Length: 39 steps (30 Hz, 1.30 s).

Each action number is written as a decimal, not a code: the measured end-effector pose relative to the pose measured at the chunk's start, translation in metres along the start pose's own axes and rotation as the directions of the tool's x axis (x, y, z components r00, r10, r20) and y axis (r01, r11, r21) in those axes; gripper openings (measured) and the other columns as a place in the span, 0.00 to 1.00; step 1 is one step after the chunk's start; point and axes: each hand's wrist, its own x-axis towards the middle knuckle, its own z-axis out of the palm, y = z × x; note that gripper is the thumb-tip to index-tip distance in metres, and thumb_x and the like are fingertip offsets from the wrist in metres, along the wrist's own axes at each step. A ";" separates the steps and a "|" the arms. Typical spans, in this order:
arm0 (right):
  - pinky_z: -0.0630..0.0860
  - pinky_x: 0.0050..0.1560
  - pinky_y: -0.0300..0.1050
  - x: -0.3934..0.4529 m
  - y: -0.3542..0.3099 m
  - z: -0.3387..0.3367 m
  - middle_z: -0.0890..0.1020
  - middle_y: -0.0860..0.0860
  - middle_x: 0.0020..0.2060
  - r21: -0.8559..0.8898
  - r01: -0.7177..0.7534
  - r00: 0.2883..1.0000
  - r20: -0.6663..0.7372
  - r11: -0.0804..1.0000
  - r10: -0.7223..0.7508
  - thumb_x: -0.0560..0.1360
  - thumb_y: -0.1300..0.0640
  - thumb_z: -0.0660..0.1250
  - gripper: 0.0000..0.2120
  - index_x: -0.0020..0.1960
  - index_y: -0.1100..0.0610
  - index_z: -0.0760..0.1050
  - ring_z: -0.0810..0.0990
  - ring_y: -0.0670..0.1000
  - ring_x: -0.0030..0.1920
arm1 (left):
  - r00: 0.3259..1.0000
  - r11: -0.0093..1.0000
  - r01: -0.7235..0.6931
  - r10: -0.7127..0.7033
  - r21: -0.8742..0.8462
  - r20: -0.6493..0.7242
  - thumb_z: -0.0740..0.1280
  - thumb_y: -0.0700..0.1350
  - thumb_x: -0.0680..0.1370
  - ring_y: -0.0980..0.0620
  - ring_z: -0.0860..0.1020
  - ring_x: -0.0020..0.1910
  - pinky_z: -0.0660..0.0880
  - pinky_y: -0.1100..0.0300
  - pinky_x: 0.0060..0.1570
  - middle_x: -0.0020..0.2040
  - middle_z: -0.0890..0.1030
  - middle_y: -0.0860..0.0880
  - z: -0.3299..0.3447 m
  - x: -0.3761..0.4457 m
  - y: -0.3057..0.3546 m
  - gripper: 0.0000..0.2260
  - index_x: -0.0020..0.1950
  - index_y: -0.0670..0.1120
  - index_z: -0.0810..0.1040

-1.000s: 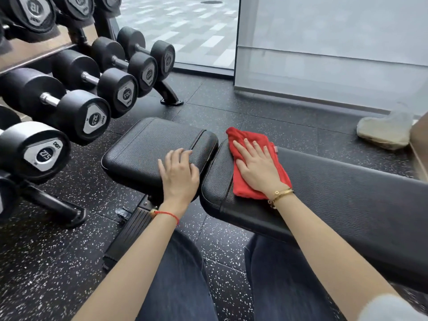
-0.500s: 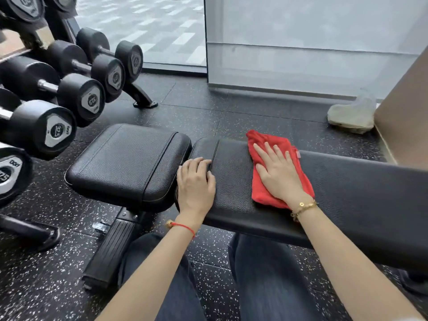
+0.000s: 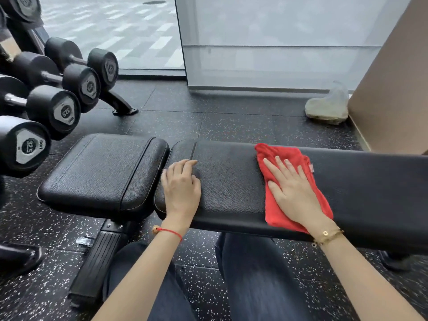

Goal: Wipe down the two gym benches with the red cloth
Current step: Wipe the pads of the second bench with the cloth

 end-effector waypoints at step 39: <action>0.42 0.78 0.52 -0.041 0.113 -0.040 0.53 0.50 0.79 -0.012 -0.291 0.955 -0.060 0.957 0.289 0.82 0.50 0.53 0.27 0.79 0.43 0.51 0.50 0.52 0.79 | 0.977 0.986 -0.164 0.157 0.037 0.146 0.61 0.49 0.79 0.45 0.66 0.71 0.55 0.38 0.74 0.69 0.73 0.49 0.059 -0.014 0.110 0.17 0.68 0.49 0.75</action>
